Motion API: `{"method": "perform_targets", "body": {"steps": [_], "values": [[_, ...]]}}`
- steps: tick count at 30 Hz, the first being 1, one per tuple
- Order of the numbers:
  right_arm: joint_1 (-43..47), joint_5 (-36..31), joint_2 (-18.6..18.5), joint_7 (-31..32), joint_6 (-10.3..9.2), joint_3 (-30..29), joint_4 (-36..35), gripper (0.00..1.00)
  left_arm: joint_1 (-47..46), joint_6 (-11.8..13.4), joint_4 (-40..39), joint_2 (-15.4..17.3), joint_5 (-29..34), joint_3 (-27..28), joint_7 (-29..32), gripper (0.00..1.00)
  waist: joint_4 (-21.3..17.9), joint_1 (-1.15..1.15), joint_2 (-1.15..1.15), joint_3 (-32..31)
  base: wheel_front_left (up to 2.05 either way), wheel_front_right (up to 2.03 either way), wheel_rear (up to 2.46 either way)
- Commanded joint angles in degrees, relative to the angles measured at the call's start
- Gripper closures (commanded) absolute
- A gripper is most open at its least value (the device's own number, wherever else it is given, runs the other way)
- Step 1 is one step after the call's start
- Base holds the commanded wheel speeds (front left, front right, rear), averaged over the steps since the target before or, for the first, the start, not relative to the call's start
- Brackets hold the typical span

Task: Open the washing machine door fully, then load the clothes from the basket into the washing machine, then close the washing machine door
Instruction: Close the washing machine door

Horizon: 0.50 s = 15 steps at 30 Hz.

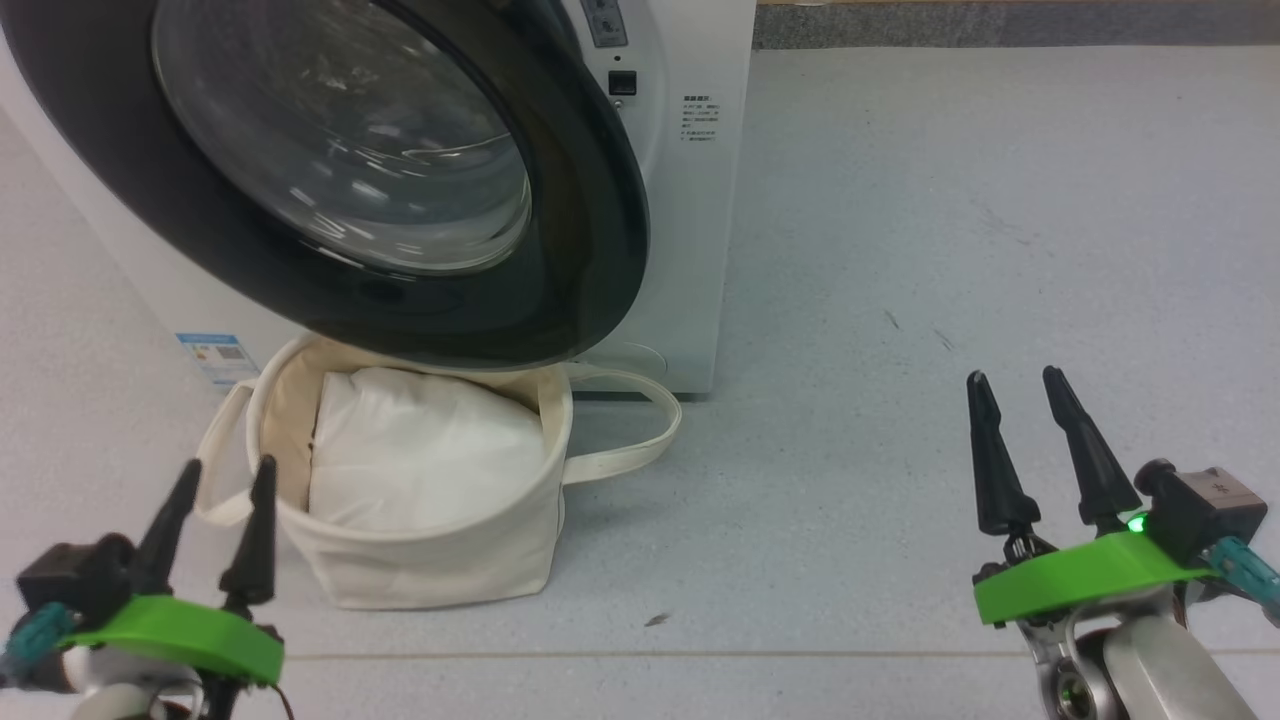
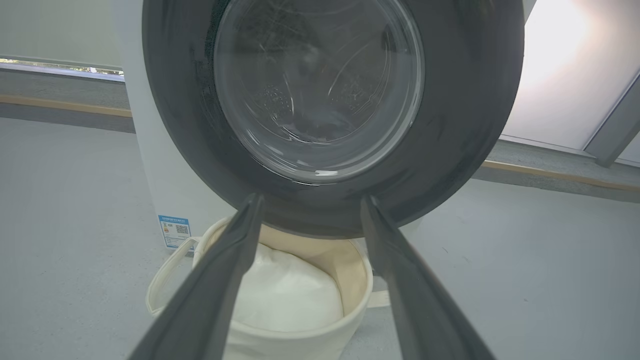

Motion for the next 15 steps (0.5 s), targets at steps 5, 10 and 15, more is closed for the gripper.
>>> {"method": "perform_targets", "body": {"steps": [5,10,15], "values": [[-0.62,0.21,-1.15,-0.29,0.03,0.22,-1.81,0.00,-2.21,-0.32,-3.34,-0.63,2.04,9.69,-0.69,0.00,0.64,0.01,0.00,0.02,0.00,0.00,0.00],[-0.86,0.20,-1.17,-0.29,0.03,0.26,-1.48,0.00,-2.24,-0.52,-2.94,-1.68,3.64,11.91,-0.69,0.00,0.79,0.01,0.00,0.01,0.00,0.00,0.00],[-1.05,0.39,-1.17,-0.29,0.03,0.44,-1.25,0.00,-2.33,-0.56,-2.67,-1.99,3.78,11.76,-0.69,0.00,0.94,0.01,0.00,0.10,0.00,0.00,0.00]]}}
